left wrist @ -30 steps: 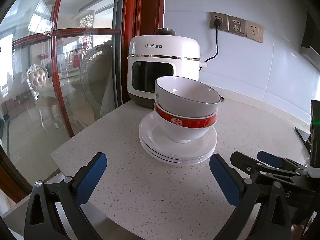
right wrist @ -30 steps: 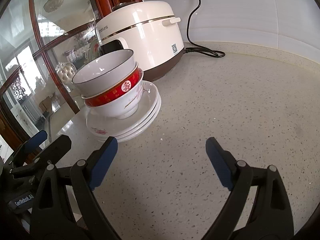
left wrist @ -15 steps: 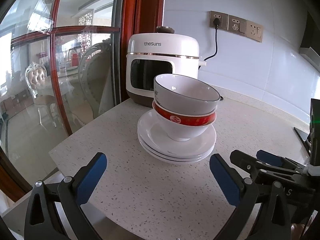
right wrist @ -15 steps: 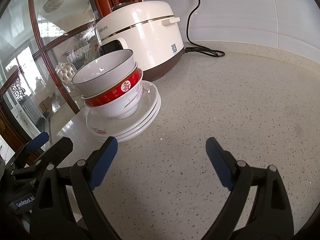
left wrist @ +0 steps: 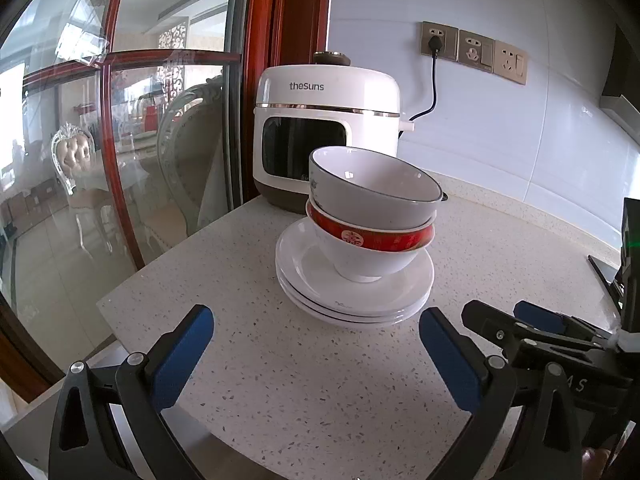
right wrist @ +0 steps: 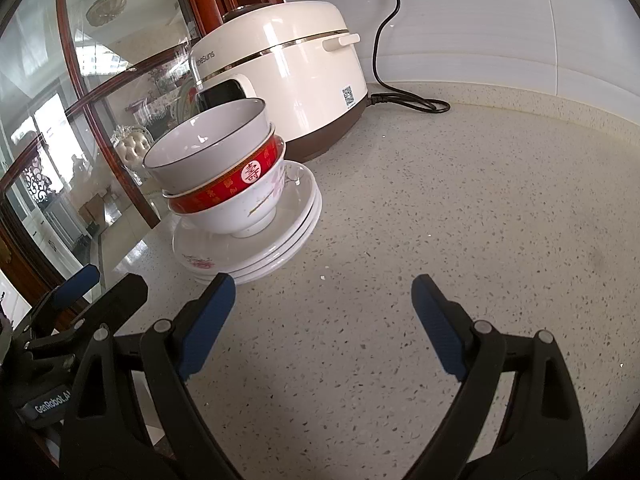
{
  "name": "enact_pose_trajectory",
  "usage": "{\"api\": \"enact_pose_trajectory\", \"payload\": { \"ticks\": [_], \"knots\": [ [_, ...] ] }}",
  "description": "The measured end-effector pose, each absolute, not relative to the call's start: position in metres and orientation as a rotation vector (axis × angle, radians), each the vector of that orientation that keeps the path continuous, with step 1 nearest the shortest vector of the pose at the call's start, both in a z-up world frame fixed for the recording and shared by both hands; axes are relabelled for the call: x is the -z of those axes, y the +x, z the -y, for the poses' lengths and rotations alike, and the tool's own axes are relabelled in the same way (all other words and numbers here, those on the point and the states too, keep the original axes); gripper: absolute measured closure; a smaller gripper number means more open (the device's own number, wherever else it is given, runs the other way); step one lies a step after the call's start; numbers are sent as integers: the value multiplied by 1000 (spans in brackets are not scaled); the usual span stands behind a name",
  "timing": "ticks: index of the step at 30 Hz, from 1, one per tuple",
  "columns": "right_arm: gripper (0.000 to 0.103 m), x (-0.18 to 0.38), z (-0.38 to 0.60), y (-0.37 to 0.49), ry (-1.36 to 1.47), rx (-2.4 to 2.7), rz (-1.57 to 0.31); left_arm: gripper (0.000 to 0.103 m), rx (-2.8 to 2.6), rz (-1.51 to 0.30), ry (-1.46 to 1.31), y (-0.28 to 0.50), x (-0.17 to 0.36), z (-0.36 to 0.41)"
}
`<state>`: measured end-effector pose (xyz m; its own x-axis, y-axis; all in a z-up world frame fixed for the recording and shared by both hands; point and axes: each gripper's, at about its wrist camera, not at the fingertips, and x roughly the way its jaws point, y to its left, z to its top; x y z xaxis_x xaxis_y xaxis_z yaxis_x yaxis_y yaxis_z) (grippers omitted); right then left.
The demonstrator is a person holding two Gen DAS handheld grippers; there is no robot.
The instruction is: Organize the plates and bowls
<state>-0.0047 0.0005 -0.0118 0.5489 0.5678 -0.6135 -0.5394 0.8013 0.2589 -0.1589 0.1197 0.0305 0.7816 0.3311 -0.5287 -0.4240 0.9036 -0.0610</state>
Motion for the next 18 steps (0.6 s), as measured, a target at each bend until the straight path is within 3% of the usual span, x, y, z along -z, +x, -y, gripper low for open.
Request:
{"api": "enact_pose_trajectory", "payload": {
  "ticks": [18],
  "knots": [
    [12,12,0,-5,43,-656,-741,0,-410,-534,-183,-158,-30,-119]
  ]
}}
